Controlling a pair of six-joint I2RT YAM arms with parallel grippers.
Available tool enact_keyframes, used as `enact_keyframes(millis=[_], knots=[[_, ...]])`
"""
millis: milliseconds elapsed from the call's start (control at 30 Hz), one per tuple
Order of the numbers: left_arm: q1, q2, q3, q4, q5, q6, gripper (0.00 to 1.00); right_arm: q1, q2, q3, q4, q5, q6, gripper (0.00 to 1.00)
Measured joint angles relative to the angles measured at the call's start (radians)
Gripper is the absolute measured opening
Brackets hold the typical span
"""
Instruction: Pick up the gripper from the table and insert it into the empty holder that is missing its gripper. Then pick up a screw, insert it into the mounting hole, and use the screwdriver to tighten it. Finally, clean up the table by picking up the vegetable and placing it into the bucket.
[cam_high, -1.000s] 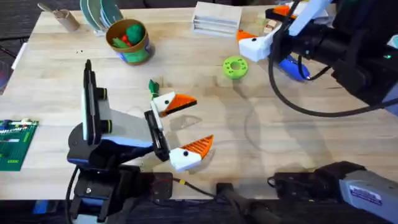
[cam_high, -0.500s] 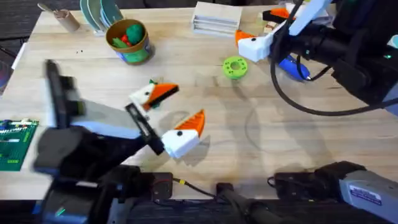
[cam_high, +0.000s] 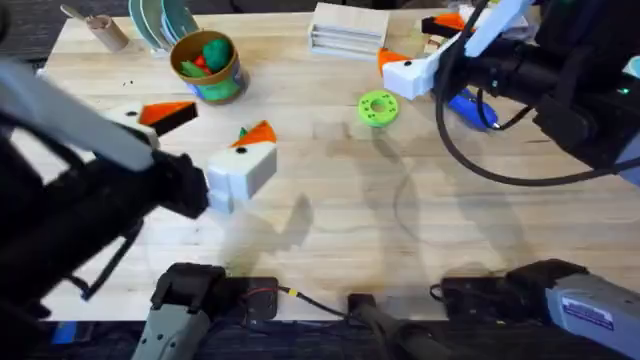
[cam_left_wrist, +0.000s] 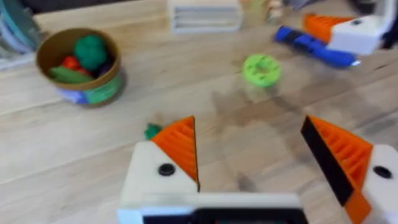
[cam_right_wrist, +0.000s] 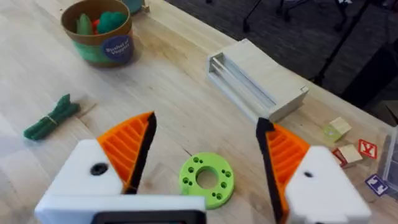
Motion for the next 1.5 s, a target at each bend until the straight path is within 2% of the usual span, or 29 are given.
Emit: enact_keyframes(millis=[100, 233, 600, 767, 1033, 1200, 1300, 1500], knots=[[0.000, 0.059, 0.019, -0.007, -0.056, 0.043, 0.993, 0.000, 0.000, 0.000, 0.000, 0.000, 0.000, 0.991], [0.000, 0.118, 0.019, 0.002, -0.090, 0.071, 0.993, 0.000, 0.000, 0.000, 0.000, 0.000, 0.000, 0.992], [0.000, 0.153, 0.019, 0.004, -0.127, 0.077, 0.993, 0.000, 0.000, 0.000, 0.000, 0.000, 0.000, 0.991], [0.000, 0.231, 0.019, 0.008, -0.190, -0.024, 0.993, 0.000, 0.000, 0.000, 0.000, 0.000, 0.000, 0.991], [0.000, 0.447, 0.019, 0.010, -0.199, -0.222, 0.992, 0.000, 0.000, 0.000, 0.000, 0.000, 0.000, 0.991], [0.000, 0.552, 0.019, 0.008, -0.224, -0.279, 0.993, 0.000, 0.000, 0.000, 0.000, 0.000, 0.000, 0.991], [0.000, 0.621, 0.019, 0.008, -0.273, -0.309, 0.992, 0.000, 0.000, 0.000, 0.000, 0.000, 0.000, 0.991], [-0.004, 0.781, 0.019, 0.071, -0.367, -0.443, 0.993, 0.000, 0.000, 0.000, 0.000, 0.000, 0.000, 0.992]])
